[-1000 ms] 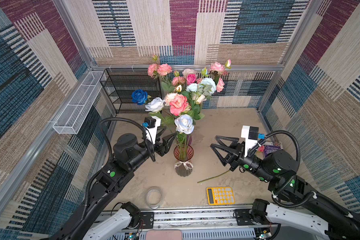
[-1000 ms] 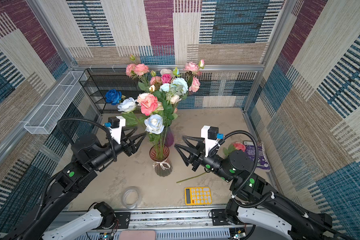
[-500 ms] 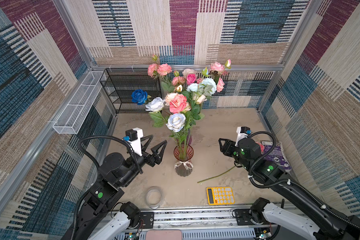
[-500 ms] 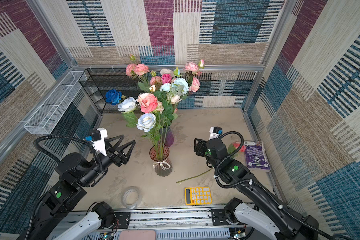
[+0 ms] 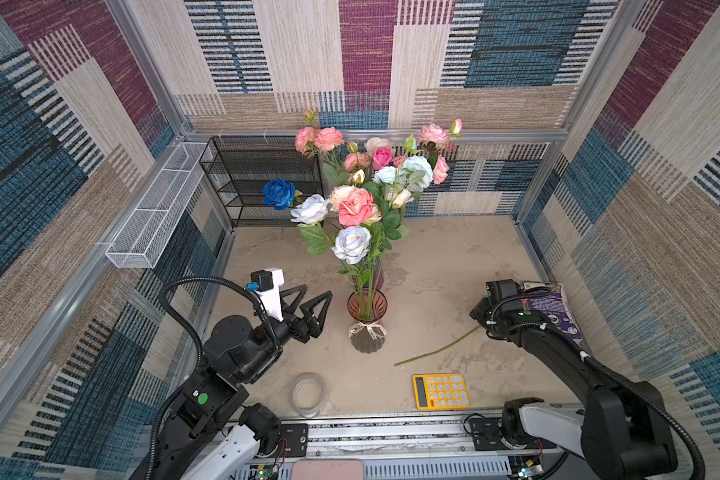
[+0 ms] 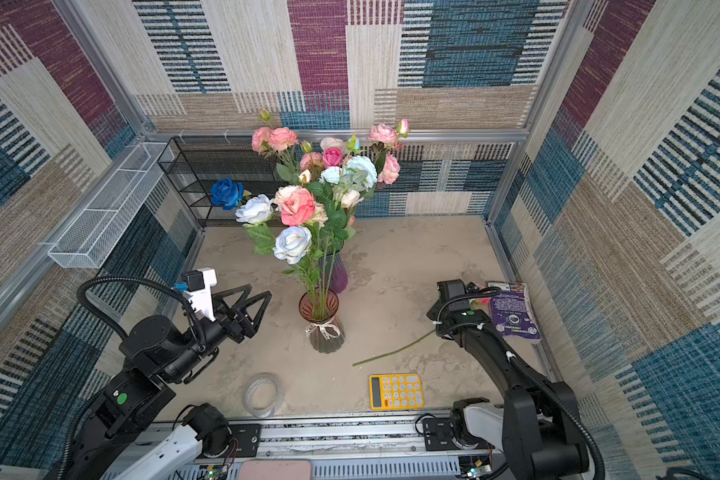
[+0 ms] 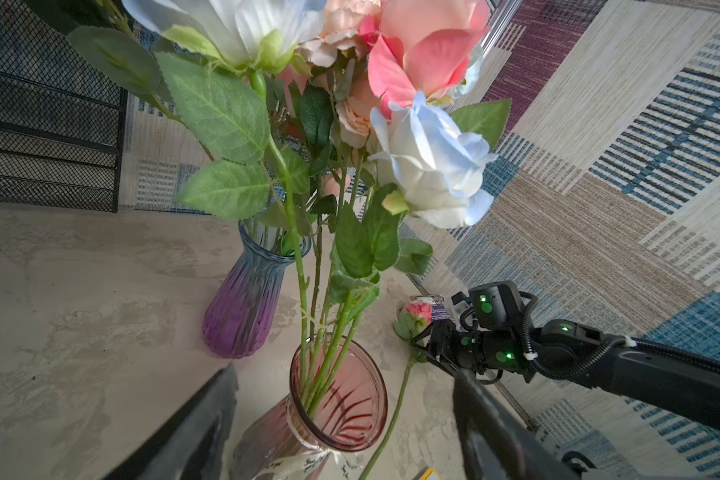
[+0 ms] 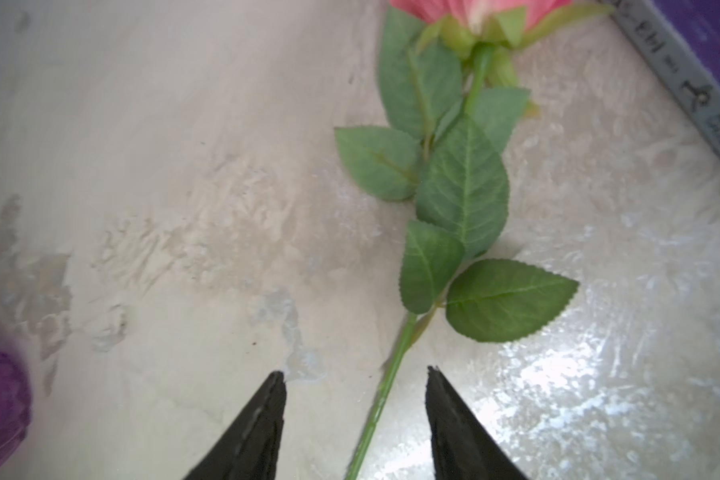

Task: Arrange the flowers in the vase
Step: 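Close the right gripper on a pink rose stem on the table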

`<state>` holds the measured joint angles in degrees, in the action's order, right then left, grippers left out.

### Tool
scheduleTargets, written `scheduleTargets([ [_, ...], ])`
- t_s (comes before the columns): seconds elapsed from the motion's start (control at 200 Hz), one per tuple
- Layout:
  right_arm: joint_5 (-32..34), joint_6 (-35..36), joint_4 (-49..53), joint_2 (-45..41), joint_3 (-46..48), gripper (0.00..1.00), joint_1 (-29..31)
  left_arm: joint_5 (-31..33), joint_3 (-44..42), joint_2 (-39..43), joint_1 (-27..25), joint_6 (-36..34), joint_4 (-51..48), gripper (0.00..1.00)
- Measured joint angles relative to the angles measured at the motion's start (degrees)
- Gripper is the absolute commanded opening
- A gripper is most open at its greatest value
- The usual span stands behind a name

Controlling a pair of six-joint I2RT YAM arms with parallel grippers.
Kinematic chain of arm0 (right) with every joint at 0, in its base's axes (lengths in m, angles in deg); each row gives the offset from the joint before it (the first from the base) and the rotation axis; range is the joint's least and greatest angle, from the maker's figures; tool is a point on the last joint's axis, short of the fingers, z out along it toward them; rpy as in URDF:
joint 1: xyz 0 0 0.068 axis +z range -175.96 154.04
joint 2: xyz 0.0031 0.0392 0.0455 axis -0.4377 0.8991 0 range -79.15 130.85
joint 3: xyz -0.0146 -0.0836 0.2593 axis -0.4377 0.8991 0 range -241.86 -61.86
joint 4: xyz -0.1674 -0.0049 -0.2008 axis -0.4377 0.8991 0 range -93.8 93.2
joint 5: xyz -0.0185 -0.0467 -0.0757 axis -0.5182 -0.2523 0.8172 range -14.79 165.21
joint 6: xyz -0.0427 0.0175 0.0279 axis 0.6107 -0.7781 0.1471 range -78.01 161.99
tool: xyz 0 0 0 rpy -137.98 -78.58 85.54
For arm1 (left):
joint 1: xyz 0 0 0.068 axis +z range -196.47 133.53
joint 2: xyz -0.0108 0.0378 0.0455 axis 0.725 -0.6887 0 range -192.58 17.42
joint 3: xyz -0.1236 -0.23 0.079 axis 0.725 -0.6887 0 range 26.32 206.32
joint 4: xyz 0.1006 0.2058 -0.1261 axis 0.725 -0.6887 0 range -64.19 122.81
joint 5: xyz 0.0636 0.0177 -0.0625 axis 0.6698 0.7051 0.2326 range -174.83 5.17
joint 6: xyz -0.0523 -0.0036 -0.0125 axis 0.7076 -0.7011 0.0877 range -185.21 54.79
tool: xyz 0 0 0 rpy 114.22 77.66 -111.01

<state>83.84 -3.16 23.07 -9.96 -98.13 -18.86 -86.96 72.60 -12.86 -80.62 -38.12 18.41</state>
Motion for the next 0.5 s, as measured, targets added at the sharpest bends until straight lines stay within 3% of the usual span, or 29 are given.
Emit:
scheduleTargets([
  [0.25,0.42,0.00,1.86,7.21,-1.46,0.49,-0.72,-1.27,0.00,0.48,0.02,0.59,-0.24,0.82],
  [0.501,-0.48,0.28,2.95,14.47,-4.96,0.34,-0.72,-1.27,-0.20,1.81,0.07,1.14,-0.37,0.82],
])
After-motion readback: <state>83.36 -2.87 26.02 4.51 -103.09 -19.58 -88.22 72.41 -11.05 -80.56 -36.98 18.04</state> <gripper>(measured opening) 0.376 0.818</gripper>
